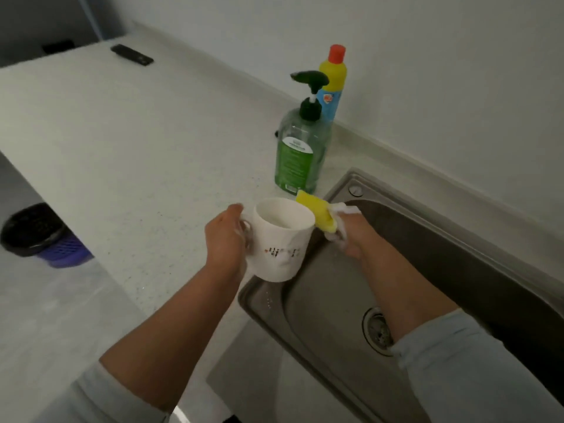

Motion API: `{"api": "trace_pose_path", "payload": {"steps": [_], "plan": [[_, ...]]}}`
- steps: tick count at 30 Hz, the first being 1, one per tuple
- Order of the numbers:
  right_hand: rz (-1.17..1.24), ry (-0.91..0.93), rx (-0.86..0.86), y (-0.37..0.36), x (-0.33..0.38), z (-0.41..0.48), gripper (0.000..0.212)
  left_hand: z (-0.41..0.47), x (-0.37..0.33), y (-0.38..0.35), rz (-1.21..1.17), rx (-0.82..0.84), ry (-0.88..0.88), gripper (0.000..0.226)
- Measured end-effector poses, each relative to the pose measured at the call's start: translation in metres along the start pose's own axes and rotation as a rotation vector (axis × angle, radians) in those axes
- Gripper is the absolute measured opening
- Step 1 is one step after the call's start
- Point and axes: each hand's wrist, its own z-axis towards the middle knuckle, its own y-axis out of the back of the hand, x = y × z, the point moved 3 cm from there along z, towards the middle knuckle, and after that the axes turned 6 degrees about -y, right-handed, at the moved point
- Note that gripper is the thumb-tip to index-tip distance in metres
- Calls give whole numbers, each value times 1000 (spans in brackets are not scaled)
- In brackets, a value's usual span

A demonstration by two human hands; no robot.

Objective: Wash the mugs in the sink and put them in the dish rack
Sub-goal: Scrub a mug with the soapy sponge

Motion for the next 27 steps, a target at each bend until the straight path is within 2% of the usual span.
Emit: {"api": "trace_pose_path", "payload": {"steps": [2,3,6,7,10,12,15,18,20,22,24,27], "plan": [[54,-12,53,-27,-2,8,6,5,-8,16,-49,-38,17,29],[104,0,71,-40,-2,11,8,8,-12,24,-64,-53,17,29],[257,54,157,-69,-1,21,34,14,-20,45,-75,-91,8,28],[270,64,143,-74,-4,28,35,16,-21,49,-73,-97,8,28],[191,123,-53,-70,-3,33,21,20,-24,54,-83,-86,11,33],[145,168,-160,-63,-6,38,24,20,-25,51,-96,-59,16,33],[90,191,-229,-52,-14,47,17,19,-25,40,-96,14,22,30],[170,166,-170,-40,-19,48,12,17,-21,22,-95,102,40,34],[255,154,-112,-34,-14,28,17,15,-18,6,-98,163,67,36],[369,146,2,-27,-11,5,2,10,-12,-14,-121,226,110,37],[418,143,94,-10,-15,-11,15,0,-5,-37,-135,306,157,38],[527,166,59,34,-28,-36,22,-25,12,-78,-129,451,243,35]]}}
